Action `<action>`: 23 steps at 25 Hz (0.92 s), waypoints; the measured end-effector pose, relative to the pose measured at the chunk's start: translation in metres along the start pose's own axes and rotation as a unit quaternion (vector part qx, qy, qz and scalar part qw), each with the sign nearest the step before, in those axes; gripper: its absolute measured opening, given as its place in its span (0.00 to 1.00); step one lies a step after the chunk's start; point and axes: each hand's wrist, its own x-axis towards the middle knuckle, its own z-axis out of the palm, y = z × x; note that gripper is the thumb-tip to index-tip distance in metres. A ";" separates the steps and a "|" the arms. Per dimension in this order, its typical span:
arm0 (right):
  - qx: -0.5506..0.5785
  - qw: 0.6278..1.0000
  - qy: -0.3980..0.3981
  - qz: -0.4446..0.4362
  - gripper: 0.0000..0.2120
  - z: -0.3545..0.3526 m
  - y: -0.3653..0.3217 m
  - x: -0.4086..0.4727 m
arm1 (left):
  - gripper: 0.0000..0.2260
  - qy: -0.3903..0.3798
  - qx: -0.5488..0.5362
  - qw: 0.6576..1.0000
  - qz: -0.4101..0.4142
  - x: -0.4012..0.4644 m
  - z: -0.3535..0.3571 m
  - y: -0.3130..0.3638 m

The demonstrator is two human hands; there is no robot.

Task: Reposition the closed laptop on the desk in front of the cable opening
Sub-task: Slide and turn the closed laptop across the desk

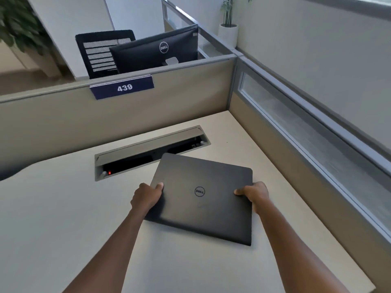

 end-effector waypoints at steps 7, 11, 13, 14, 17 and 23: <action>-0.069 0.993 -0.076 -0.056 0.20 0.080 -0.015 -0.020 | 0.30 0.029 -0.057 0.995 -0.078 -0.009 -0.043 -0.090; -0.126 0.980 -0.134 -0.079 0.31 0.128 -0.018 -0.023 | 0.29 0.044 -0.069 0.991 -0.105 -0.015 -0.064 -0.138; -0.137 0.975 -0.147 -0.092 0.28 0.147 -0.024 -0.035 | 0.29 0.054 -0.074 0.989 -0.116 -0.020 -0.069 -0.158; -0.141 0.974 -0.149 -0.099 0.25 0.155 -0.025 -0.039 | 0.29 0.061 -0.074 0.988 -0.120 -0.023 -0.071 -0.167; -0.148 0.972 -0.146 -0.113 0.19 0.178 -0.024 -0.047 | 0.28 0.083 -0.070 0.985 -0.134 -0.030 -0.076 -0.186; -0.169 0.967 -0.142 -0.131 0.16 0.196 -0.023 -0.041 | 0.27 0.096 -0.045 0.985 -0.133 -0.036 -0.078 -0.194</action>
